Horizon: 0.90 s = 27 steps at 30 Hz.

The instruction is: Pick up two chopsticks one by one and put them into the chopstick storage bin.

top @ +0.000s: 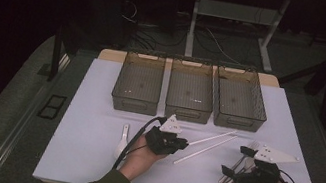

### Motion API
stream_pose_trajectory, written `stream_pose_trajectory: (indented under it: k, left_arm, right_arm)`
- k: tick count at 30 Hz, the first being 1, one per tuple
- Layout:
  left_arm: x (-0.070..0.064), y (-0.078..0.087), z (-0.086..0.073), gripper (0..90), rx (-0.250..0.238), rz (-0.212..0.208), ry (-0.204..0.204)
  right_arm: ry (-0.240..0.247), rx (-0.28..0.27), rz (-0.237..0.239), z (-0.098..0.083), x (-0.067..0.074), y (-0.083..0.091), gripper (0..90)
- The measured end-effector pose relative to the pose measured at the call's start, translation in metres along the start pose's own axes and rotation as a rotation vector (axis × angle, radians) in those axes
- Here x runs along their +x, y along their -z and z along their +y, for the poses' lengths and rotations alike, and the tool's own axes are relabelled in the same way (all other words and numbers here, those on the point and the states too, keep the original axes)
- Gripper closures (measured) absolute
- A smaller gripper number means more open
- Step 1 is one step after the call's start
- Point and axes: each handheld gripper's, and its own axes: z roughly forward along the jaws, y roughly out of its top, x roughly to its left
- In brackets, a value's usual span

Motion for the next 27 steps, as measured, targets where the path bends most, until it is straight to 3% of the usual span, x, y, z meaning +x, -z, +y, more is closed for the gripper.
stream_pose_trajectory:
  k: [13,27]
  left_arm:
    - [0.009,0.046,0.0,83.4,-0.04,-0.034,-0.008]
    - [0.024,0.071,-0.002,83.4,-0.058,-0.019,0.0]
  right_arm:
    - [-0.005,-0.007,-0.004,0.0,-0.001,0.001,1.4]
    - [-0.002,-0.007,-0.002,0.0,-0.001,0.001,1.4]
